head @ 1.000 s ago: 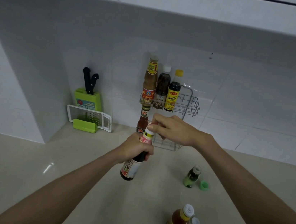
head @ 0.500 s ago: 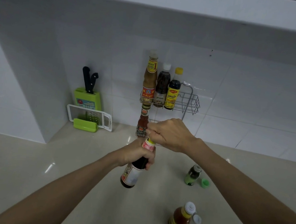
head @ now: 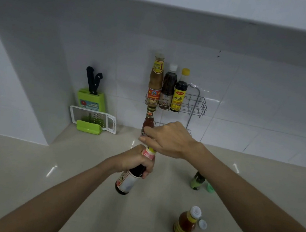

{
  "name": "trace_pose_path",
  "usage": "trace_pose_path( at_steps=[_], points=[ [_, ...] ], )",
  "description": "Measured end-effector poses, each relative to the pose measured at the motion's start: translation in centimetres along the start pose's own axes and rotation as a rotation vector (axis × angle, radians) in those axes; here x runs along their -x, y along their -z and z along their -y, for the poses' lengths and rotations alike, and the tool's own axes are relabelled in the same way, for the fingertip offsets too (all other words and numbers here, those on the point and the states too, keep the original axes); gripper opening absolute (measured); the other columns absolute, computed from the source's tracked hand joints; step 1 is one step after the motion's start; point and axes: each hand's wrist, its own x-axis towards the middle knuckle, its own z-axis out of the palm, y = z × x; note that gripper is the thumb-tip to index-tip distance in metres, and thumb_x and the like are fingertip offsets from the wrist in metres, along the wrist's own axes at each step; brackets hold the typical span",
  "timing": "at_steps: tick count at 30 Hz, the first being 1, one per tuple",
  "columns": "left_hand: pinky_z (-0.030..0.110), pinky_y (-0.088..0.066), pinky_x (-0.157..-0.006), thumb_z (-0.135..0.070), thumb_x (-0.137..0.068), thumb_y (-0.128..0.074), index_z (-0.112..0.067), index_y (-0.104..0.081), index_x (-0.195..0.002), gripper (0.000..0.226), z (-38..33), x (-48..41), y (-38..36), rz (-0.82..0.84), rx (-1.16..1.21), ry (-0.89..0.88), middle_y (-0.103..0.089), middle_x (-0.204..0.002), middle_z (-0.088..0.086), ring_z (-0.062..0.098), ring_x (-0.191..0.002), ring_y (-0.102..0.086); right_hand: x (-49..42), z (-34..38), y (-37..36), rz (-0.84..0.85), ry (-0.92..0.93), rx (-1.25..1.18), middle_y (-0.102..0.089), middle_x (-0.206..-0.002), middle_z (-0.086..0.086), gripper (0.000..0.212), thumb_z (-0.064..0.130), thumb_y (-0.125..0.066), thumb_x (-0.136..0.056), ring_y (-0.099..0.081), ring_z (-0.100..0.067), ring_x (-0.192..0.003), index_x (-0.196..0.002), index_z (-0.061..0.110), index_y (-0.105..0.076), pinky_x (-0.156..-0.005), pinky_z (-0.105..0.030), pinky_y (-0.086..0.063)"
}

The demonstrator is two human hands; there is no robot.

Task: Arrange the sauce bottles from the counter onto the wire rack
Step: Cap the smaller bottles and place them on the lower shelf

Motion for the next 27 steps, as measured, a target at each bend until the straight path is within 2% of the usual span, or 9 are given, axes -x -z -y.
trace_pose_path(
  at_steps=[3,7,9,12,15,17,20,23,27],
  points=[
    [0.034,-0.048,-0.060,-0.003,-0.061,-0.063,0.000,-0.060,-0.053,0.009,-0.4,-0.2,-1.2,-0.231,0.029,0.027,-0.060,-0.053,0.018,0.028,-0.050,-0.054,-0.5,0.9,-0.7,-0.025,-0.173,0.103,-0.068,-0.085,-0.012,0.034,0.032,-0.029,-0.101,-0.063,-0.035,-0.073,-0.094,0.016,-0.059,-0.059,-0.033,-0.036],
    [0.030,-0.052,-0.059,-0.028,-0.059,-0.064,-0.015,-0.063,-0.054,0.014,0.0,-0.8,-2.7,-0.642,-0.217,0.183,-0.069,-0.055,0.002,0.021,-0.055,-0.065,-1.1,1.7,-2.4,0.170,-0.464,0.107,-0.063,-0.111,-0.012,0.027,0.019,-0.039,-0.097,-0.059,-0.037,-0.103,-0.116,0.010,-0.055,-0.069,-0.039,-0.038],
    [0.028,-0.047,-0.059,-0.034,-0.067,-0.063,-0.021,-0.059,-0.055,0.018,0.3,-0.7,-3.3,-0.726,-0.358,0.208,-0.067,-0.062,-0.001,0.021,-0.064,-0.064,-1.3,1.7,-3.2,0.227,-0.577,-0.001,-0.062,-0.113,-0.012,0.032,0.028,-0.038,-0.097,-0.058,-0.036,-0.105,-0.116,0.011,-0.057,-0.070,-0.039,-0.036],
    [0.028,-0.040,-0.059,-0.035,-0.074,-0.062,-0.025,-0.052,-0.055,0.023,0.3,-0.8,-3.3,-0.776,-0.398,0.198,-0.063,-0.066,0.000,0.025,-0.069,-0.061,-1.0,1.7,-4.3,0.103,-0.769,-0.499,-0.067,-0.093,-0.008,0.047,0.057,-0.039,-0.091,-0.062,-0.028,-0.089,-0.090,0.016,-0.063,-0.067,-0.033,-0.042],
    [0.031,-0.048,-0.057,-0.033,-0.075,-0.064,-0.021,-0.059,-0.061,0.019,-0.2,-1.0,-2.3,-0.688,-0.351,0.098,-0.070,-0.069,0.004,0.023,-0.068,-0.066,-1.0,1.5,-3.9,-0.048,-0.757,-0.724,-0.063,-0.075,-0.003,0.029,0.044,-0.054,-0.085,-0.060,-0.023,-0.075,-0.067,0.021,-0.052,-0.055,-0.029,-0.039],
    [0.029,-0.051,-0.062,-0.030,-0.072,-0.070,-0.016,-0.066,-0.078,0.016,-0.5,-0.9,-1.3,-0.564,-0.261,0.036,-0.073,-0.076,0.004,0.017,-0.071,-0.068,-1.4,0.7,-2.7,-0.072,-0.727,-0.758,-0.063,-0.074,-0.006,0.025,0.034,-0.057,-0.084,-0.059,-0.023,-0.072,-0.065,0.018,-0.052,-0.057,-0.030,-0.040],
    [0.031,-0.054,-0.086,-0.025,-0.066,-0.081,-0.025,-0.062,-0.107,0.045,0.4,0.0,0.4,-0.282,-0.016,-0.051,-0.072,-0.101,-0.003,0.014,-0.097,-0.067,-2.1,-1.3,-0.7,-0.066,-0.643,-0.766,-0.062,-0.074,-0.007,0.026,0.029,-0.059,-0.084,-0.056,-0.019,-0.070,-0.073,0.005,-0.059,-0.063,-0.032,-0.045],
    [0.031,-0.053,-0.093,-0.010,-0.071,-0.083,-0.018,-0.060,-0.117,0.052,1.7,1.0,0.9,-0.092,0.120,-0.024,-0.071,-0.107,-0.001,0.015,-0.103,-0.066,-2.5,-3.4,1.1,-0.078,-0.616,-0.905,-0.055,-0.061,0.006,0.026,0.023,-0.062,-0.085,-0.051,-0.005,-0.058,-0.064,0.009,-0.056,-0.060,-0.028,-0.043],
    [0.028,-0.054,-0.091,-0.007,-0.076,-0.079,-0.006,-0.068,-0.113,0.039,2.3,0.8,0.3,-0.122,0.196,-0.033,-0.073,-0.110,0.013,0.017,-0.098,-0.069,-2.8,-4.2,2.2,-0.104,-0.640,-1.052,-0.051,-0.046,0.014,0.026,0.023,-0.063,-0.087,-0.044,0.003,-0.039,-0.063,0.016,-0.057,-0.040,-0.010,-0.031]
  ],
)
